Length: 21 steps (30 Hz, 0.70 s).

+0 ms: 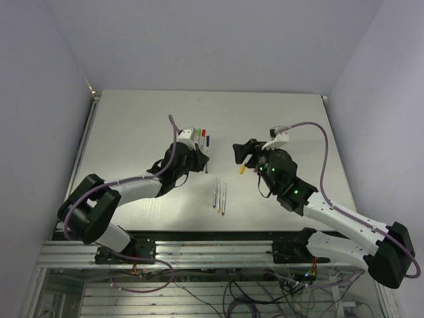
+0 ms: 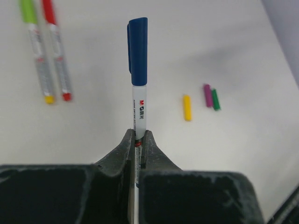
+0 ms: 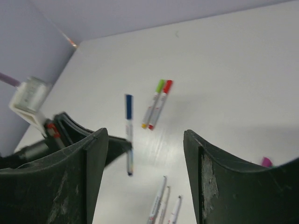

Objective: Insert the pens into the pen caps

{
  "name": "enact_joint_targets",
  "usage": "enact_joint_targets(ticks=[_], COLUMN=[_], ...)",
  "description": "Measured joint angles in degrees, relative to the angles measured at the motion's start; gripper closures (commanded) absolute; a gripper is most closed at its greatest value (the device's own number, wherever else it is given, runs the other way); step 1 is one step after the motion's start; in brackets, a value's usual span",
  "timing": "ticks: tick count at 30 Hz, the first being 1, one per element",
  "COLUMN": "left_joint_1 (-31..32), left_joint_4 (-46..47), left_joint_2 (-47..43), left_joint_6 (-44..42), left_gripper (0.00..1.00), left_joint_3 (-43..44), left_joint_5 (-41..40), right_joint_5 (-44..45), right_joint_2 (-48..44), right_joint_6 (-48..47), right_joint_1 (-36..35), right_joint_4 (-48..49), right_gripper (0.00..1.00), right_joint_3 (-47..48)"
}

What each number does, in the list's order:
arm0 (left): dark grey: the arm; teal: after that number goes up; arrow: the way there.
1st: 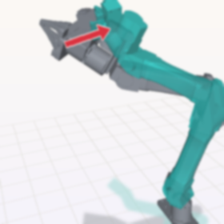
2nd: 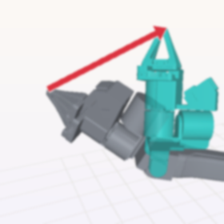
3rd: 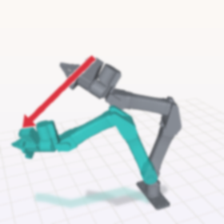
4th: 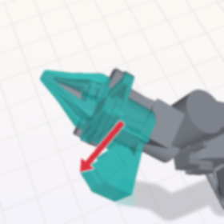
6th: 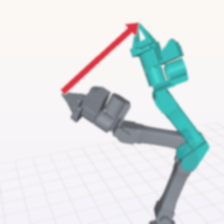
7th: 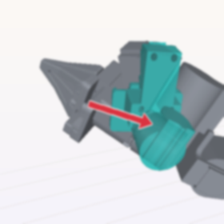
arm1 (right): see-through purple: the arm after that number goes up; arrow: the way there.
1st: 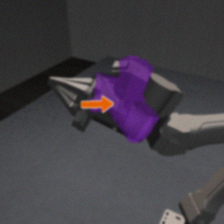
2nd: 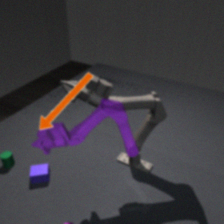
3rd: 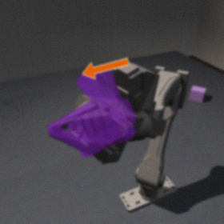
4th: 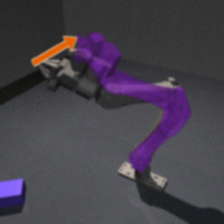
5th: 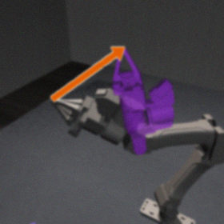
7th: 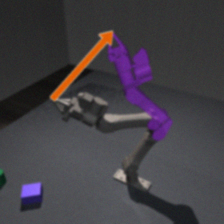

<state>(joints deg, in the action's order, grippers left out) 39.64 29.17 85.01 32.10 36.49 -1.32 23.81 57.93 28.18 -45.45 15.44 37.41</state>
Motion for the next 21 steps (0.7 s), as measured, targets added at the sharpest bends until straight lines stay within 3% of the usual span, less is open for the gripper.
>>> enact_joint_targets(ticks=[7,15,21], left_joint_1=[-6.8,-16.8,-18.0], left_joint_4=[-10.3,-17.0,-20.1], left_joint_2=[3.7,13.1,18.5], left_joint_6=[-2.1,-4.2,-7.2], left_gripper=[0.93,0.93,0.93], left_joint_3=[10.9,17.8,21.9], left_joint_5=[-4.5,-2.8,-1.1], right_joint_5=[5.4,7.0,7.1], right_joint_2=[-1.1,0.1,1.1], right_joint_6=[4.3,7.2,8.0], right_joint_1=[0.0,0.0,0.0], right_joint_4=[-10.1,-14.7,-15.5], right_gripper=[0.35,0.35,0.34], right_joint_3=[-0.1,-0.2,-0.2])
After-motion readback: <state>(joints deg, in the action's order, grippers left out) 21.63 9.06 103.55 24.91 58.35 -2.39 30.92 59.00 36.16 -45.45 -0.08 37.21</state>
